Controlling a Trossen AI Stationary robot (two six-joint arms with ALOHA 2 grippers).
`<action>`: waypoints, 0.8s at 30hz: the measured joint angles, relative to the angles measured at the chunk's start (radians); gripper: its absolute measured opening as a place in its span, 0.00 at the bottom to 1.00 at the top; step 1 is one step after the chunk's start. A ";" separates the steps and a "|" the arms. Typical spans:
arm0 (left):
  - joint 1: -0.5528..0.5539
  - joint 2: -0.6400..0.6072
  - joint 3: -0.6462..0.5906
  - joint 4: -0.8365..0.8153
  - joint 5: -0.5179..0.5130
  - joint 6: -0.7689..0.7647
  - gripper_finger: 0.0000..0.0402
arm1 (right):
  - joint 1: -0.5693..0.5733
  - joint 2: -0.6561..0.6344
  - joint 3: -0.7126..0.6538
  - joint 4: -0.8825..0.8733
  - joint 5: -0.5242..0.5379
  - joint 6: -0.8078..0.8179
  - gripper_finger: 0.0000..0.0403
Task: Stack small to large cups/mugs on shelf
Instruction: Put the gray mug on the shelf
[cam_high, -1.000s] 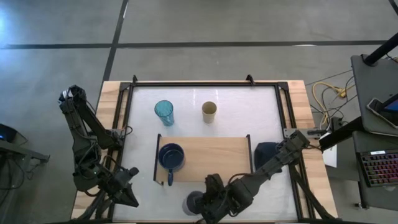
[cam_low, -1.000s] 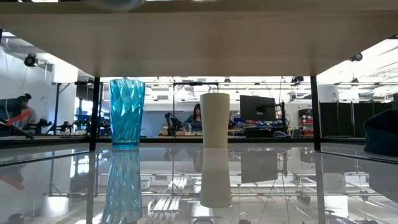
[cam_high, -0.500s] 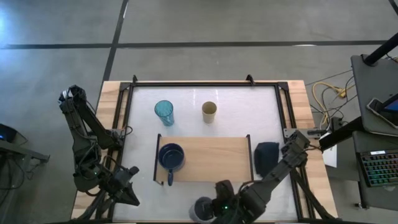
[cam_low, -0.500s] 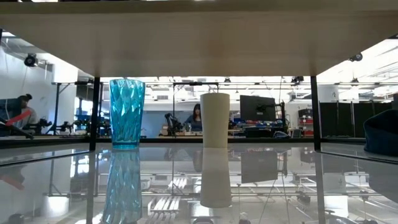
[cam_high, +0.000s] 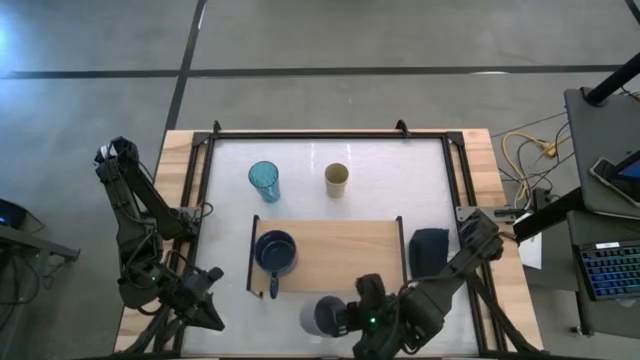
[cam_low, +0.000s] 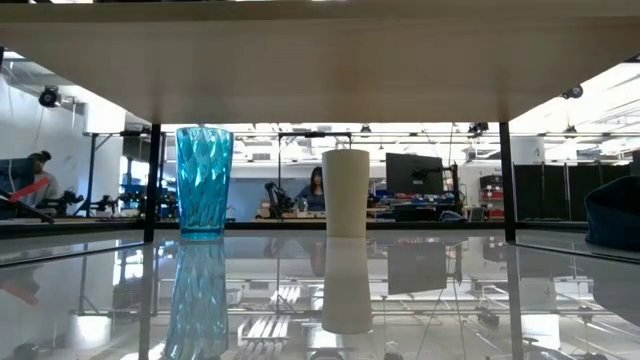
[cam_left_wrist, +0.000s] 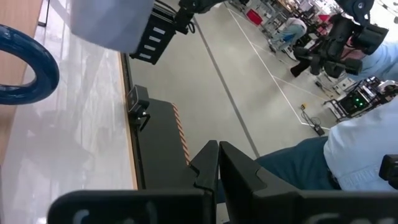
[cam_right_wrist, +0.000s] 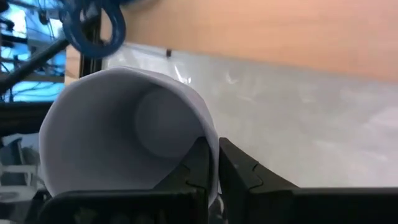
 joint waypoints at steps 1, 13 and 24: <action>0.000 0.000 0.000 -0.001 0.000 -0.001 0.00 | 0.000 -0.007 0.000 -0.010 0.019 0.004 0.03; 0.000 0.000 0.000 0.000 0.000 -0.002 0.00 | -0.043 -0.108 -0.002 -0.237 0.102 0.004 0.03; 0.000 0.000 0.000 0.000 -0.018 -0.049 0.00 | -0.146 -0.121 -0.002 -0.231 0.023 -0.211 0.03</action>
